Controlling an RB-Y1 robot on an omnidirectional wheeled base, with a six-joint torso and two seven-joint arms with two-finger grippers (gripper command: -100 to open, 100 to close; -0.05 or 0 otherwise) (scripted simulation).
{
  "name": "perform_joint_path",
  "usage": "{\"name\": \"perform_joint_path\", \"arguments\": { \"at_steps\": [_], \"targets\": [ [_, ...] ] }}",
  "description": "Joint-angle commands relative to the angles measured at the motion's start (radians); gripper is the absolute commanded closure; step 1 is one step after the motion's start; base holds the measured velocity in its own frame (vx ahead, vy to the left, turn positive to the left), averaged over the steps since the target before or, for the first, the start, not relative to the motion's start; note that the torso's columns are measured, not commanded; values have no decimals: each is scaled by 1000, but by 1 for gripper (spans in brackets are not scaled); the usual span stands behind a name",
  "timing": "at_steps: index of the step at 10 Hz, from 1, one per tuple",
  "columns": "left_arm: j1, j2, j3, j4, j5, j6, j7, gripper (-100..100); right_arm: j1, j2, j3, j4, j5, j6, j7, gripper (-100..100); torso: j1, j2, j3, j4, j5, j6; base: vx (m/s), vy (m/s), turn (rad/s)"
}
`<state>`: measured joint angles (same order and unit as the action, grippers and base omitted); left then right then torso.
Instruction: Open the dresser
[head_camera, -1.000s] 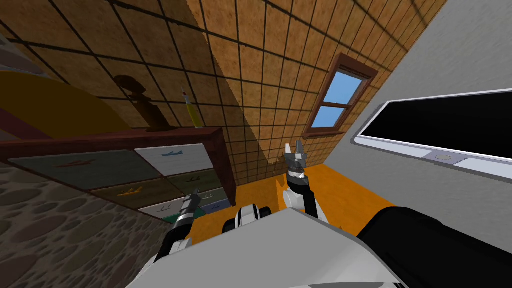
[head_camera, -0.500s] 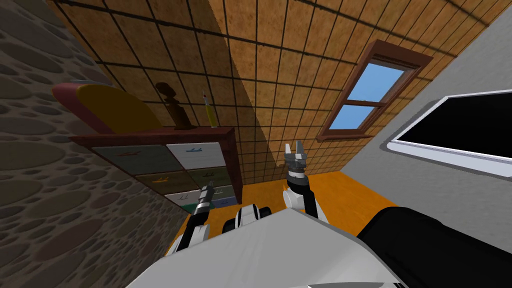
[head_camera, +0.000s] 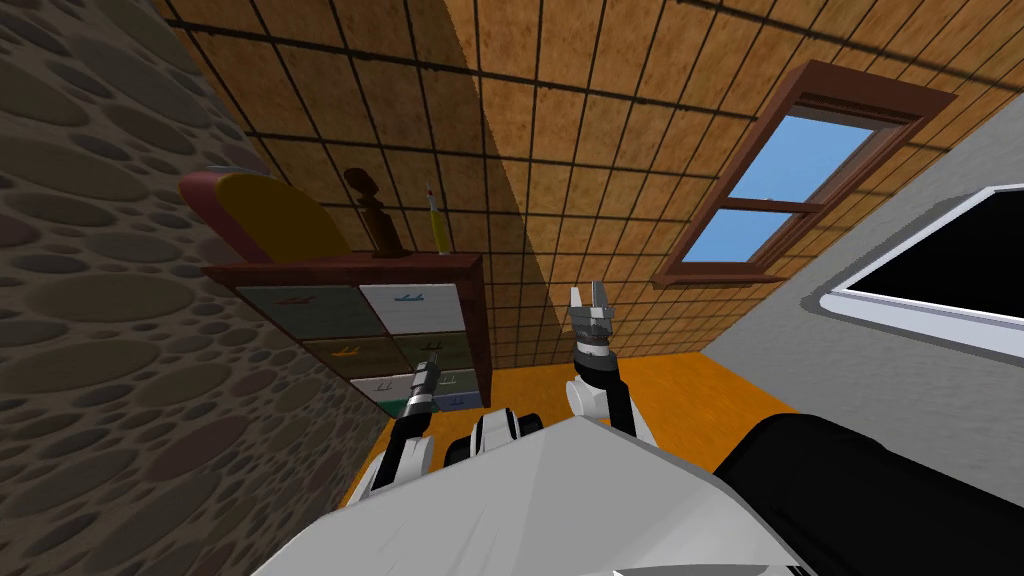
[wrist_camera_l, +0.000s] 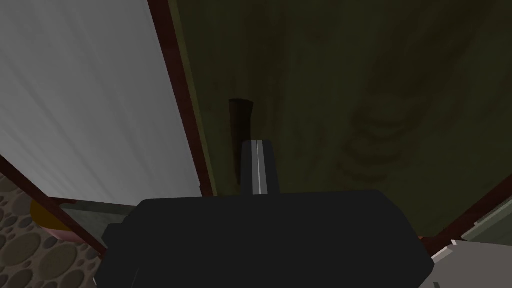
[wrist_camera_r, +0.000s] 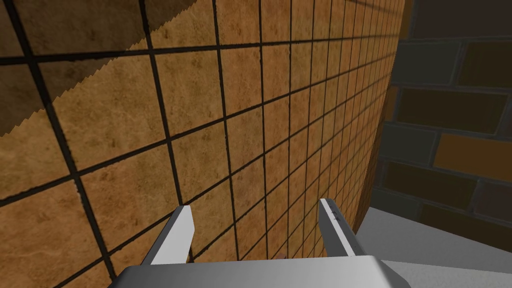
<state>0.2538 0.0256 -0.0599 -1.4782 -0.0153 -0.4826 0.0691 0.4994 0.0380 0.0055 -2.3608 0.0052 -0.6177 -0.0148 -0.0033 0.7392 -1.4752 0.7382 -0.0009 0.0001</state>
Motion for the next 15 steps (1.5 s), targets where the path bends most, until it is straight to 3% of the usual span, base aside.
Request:
{"name": "perform_joint_path", "arguments": {
  "at_steps": [1,3,7,11,13,14,15],
  "targets": [
    [0,59,0,-6,-1,5,0,-100,0,0,0,0,0,0,0,0,1,0,0,0,0,0,0,0,0],
    [0,97,0,-18,-2,15,-1,-100,0,0,0,0,0,0,0,0,3,-1,-1,0,1,0,-4,-10,-1],
    [-4,101,-2,-73,-11,84,-7,-100,0,0,0,0,0,0,0,0,3,-1,-1,0,1,0,-5,-26,-4],
    [-7,13,-2,-86,-14,111,-9,-100,0,0,0,0,0,0,0,0,4,-1,-1,0,1,0,-4,-15,-1],
    [-11,25,1,-113,-13,142,-8,-100,0,0,0,0,0,0,0,0,4,-1,-1,0,1,0,30,0,-8],
    [-6,25,-2,-105,-13,126,-9,-100,0,0,0,0,0,0,0,0,4,-4,-2,-1,1,0,39,1,-4],
    [-5,25,-1,-108,-13,130,-8,100,0,0,0,0,0,0,0,0,3,-2,-2,-1,1,0,6,0,1]
  ]
}}
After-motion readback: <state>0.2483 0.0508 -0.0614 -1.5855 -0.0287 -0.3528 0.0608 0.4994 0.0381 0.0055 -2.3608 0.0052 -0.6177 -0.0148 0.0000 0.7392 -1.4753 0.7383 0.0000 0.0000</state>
